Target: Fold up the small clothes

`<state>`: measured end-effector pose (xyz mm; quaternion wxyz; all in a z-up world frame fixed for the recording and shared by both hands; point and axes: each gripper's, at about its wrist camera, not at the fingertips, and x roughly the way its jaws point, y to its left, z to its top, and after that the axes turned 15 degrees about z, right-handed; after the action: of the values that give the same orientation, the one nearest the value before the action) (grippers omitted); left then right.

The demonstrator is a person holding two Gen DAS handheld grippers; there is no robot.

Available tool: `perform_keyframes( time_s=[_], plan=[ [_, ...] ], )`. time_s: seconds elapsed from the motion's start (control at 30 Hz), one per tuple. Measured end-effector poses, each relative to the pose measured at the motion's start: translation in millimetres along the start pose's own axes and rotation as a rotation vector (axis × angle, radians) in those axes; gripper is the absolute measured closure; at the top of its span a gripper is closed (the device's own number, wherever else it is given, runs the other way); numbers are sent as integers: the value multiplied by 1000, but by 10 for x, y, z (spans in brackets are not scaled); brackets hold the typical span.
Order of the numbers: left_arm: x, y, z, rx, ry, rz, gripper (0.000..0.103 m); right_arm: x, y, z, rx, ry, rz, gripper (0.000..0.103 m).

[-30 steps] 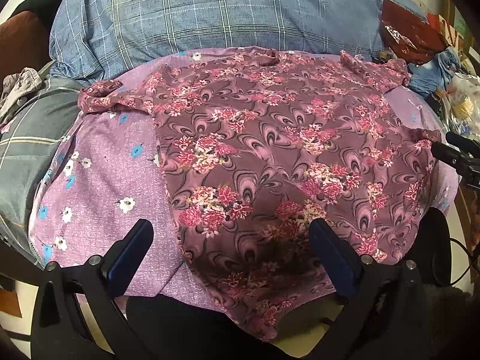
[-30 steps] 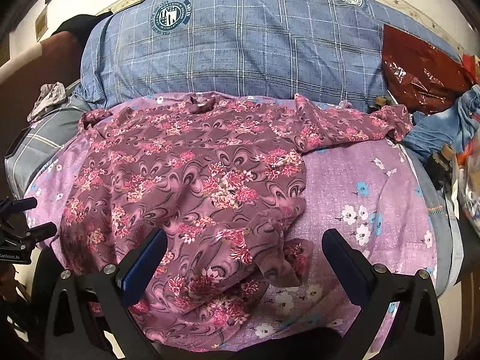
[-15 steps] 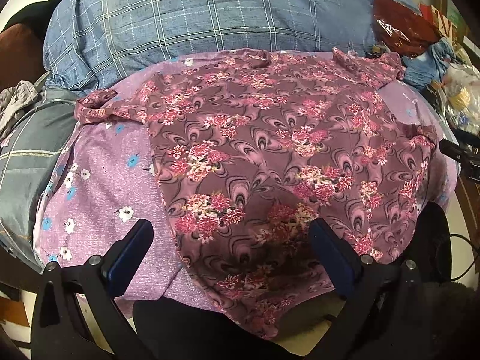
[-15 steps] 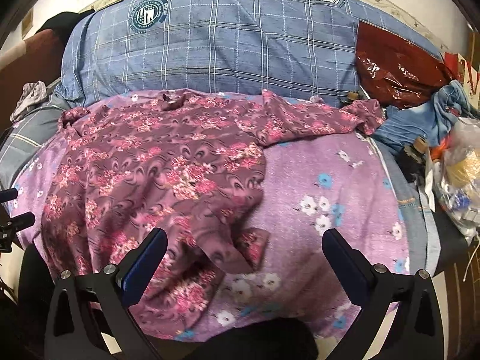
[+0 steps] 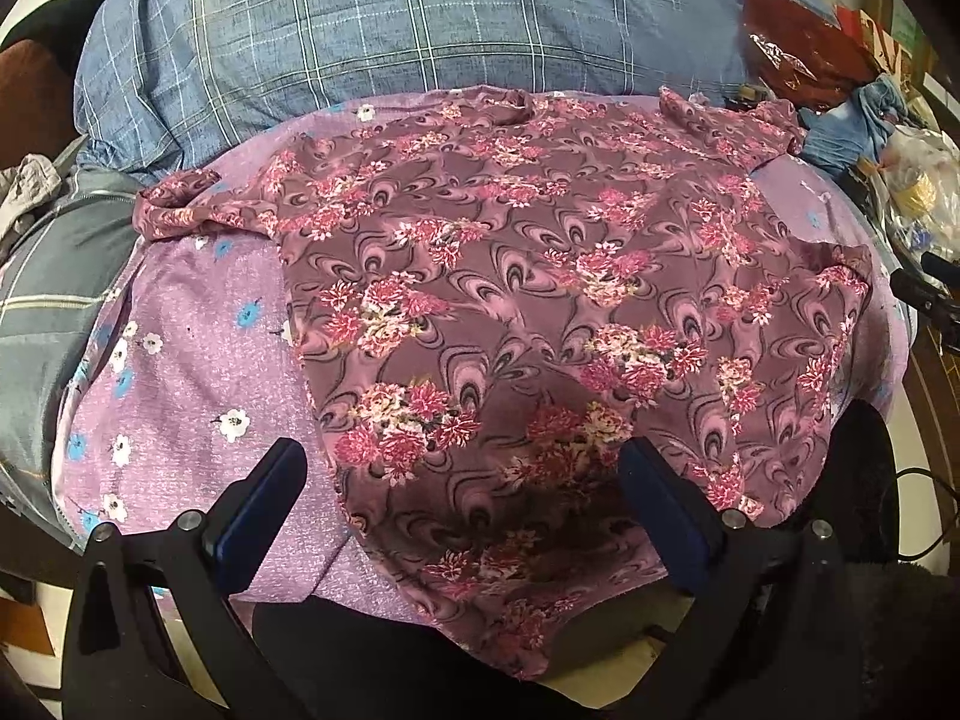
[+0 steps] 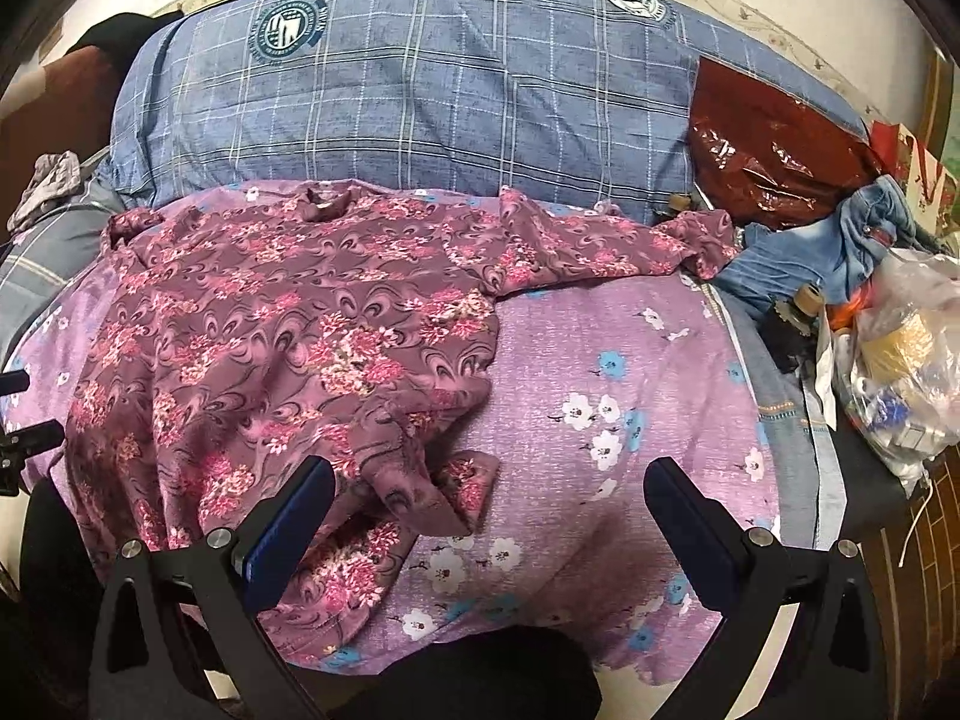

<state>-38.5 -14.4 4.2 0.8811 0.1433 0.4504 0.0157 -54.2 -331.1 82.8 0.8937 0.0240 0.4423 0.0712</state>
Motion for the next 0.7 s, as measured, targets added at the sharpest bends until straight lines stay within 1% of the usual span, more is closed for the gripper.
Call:
perform_keyframes(
  time_s=[0.2,0.3,0.4,0.53,0.63,0.7],
  plan=[
    [108,202,4,-56,32,1,0,48,-106,-13,48,18,31,0],
    [162,376,-11,-99,52,13,0,74,-105,-21,64,26,75,0],
    [221,499,-43,-126,73,23,0,74,-45,-8,44,21,120,0],
    [325,556,-125,-130,130,-15,0,74,110,-8,-58,28,185,0],
    [415,488,-231,-82,188,-45,0,160,196,-45,-166,77,229,0],
    [445,453,-276,-66,206,-51,0,230,222,-90,-241,115,236,0]
  ],
)
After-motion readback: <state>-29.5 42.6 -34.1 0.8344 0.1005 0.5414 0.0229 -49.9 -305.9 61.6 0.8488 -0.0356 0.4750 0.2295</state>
